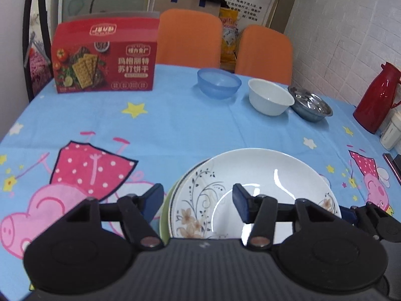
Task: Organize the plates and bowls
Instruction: 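Carry the floral plate onto the plate stack and open the left gripper, then move the left gripper to the steel bowl and grasp its rim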
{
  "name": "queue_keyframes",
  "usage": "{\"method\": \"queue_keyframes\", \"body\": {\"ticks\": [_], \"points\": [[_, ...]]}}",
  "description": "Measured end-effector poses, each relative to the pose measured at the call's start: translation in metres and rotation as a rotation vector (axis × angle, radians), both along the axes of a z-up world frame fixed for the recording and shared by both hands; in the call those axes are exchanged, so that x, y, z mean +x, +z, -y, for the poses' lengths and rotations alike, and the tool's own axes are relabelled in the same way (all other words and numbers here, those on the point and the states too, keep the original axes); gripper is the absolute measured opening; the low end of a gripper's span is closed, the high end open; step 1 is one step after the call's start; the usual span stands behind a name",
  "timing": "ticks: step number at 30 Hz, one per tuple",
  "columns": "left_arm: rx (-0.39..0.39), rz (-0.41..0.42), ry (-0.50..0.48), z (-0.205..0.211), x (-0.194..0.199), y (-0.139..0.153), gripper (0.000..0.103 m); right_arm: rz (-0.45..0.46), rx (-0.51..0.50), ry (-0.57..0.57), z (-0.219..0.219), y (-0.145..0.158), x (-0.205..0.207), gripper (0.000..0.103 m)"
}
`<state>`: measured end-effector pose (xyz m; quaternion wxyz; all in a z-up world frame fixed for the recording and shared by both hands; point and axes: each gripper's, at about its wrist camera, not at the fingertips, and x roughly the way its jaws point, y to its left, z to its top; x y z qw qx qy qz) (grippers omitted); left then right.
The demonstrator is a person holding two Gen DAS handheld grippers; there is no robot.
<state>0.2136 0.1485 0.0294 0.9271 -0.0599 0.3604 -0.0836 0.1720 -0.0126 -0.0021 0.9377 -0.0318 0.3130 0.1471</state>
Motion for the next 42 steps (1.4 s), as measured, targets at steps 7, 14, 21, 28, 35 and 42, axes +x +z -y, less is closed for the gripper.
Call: {"method": "queue_keyframes", "body": {"ticks": [7, 14, 21, 28, 35, 42], "points": [[0.008, 0.036, 0.0, 0.005, 0.001, 0.014, 0.055, -0.047, 0.012, 0.039, 0.007, -0.002, 0.002, 0.089], [0.004, 0.036, -0.006, 0.013, 0.004, 0.016, 0.056, 0.031, 0.063, -0.002, 0.03, 0.015, -0.009, 0.089], [0.014, 0.024, -0.056, 0.037, 0.007, 0.015, 0.061, 0.006, 0.1, -0.039, 0.051, 0.011, -0.005, 0.089], [0.025, 0.019, -0.118, 0.075, 0.024, 0.023, 0.077, 0.032, 0.094, -0.104, 0.098, 0.019, 0.001, 0.089], [0.049, -0.007, -0.22, 0.13, 0.073, 0.036, 0.077, 0.052, 0.076, -0.239, 0.171, 0.027, 0.031, 0.089], [0.091, 0.025, -0.303, 0.204, 0.181, 0.063, 0.077, 0.054, 0.058, -0.263, 0.229, 0.042, 0.103, 0.089]]}}
